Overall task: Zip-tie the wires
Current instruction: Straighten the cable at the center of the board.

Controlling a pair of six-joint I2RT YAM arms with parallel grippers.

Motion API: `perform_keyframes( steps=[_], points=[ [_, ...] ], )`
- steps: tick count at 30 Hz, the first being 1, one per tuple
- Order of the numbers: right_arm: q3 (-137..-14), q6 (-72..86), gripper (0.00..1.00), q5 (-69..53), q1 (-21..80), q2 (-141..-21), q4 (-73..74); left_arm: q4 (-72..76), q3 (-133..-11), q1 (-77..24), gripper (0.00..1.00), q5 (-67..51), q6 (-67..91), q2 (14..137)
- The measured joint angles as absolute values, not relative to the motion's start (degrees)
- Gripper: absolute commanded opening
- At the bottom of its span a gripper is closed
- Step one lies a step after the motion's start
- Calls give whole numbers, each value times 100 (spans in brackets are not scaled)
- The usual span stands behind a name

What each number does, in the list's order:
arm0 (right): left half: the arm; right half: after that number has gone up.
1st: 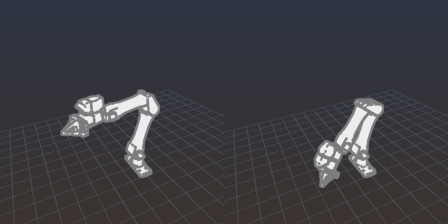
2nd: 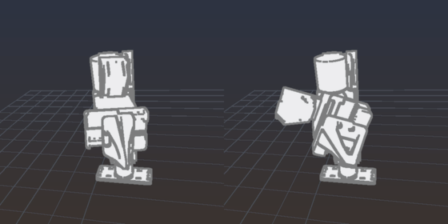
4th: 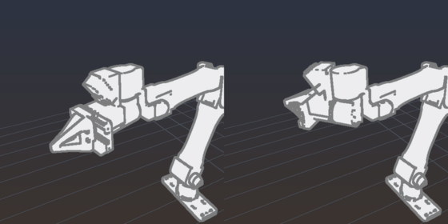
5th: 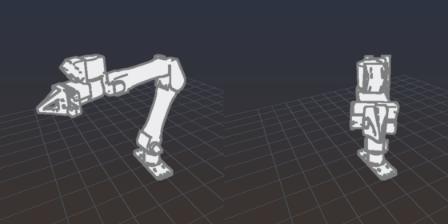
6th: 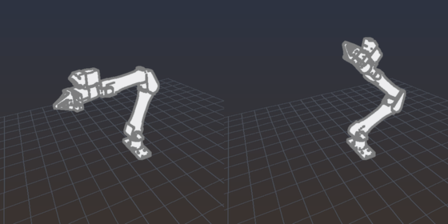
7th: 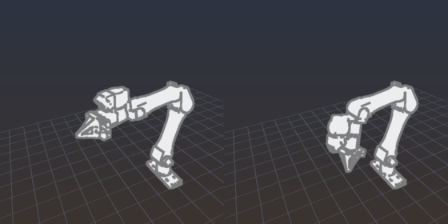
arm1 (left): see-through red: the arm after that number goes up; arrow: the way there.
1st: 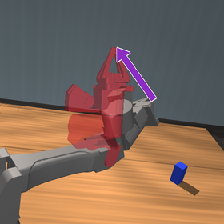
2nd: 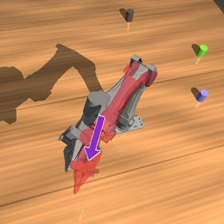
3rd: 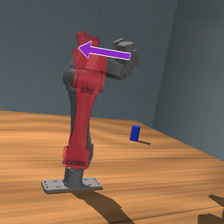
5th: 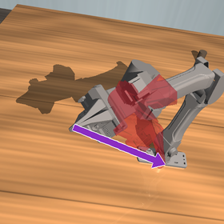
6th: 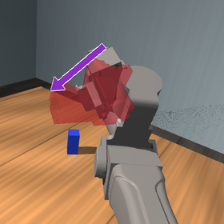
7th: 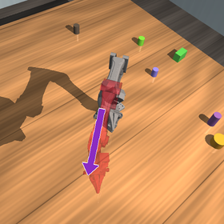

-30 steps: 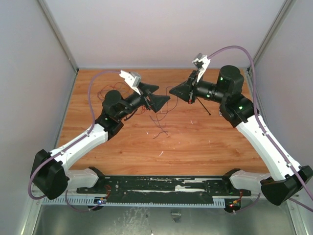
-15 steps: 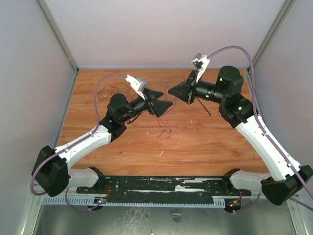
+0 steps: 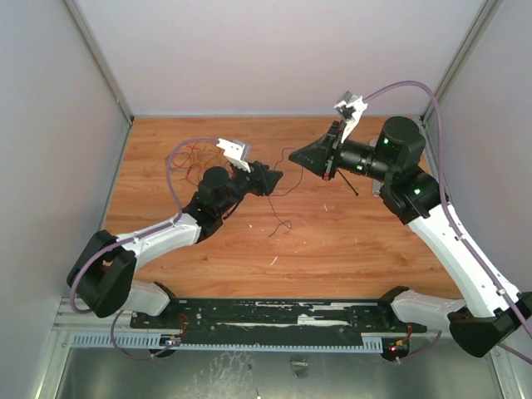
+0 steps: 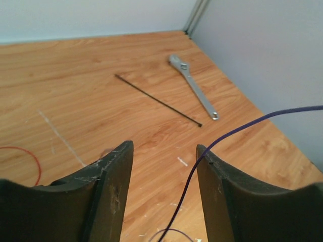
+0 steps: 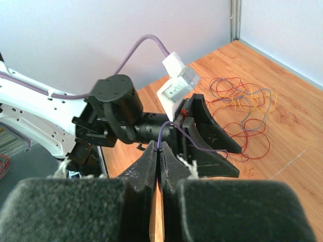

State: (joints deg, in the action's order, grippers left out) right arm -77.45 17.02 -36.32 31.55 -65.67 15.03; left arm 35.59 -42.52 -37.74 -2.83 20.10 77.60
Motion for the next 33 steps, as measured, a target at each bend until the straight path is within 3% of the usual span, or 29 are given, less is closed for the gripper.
perform_keyframes(
  steps=[6,12,19,25,33],
  points=[
    [-7747,1737,0,-3573,3155,-6361,1538,3636,-4228,-3774,32,204,1907,8211],
    [-7907,1579,0,-2943,3155,-6267,1979,3592,-4128,-3774,0,563,1787,8366],
    [-8086,1203,0,-1243,3153,-6296,2980,3221,-4123,-3774,0,777,1527,8099],
    [-8595,768,0,1138,3153,-6716,4171,2543,-4329,-3780,0,609,1398,7618],
    [-9915,-62,0,4475,3151,-7459,4989,2043,-5837,-4471,0,211,1396,7887]
  ],
)
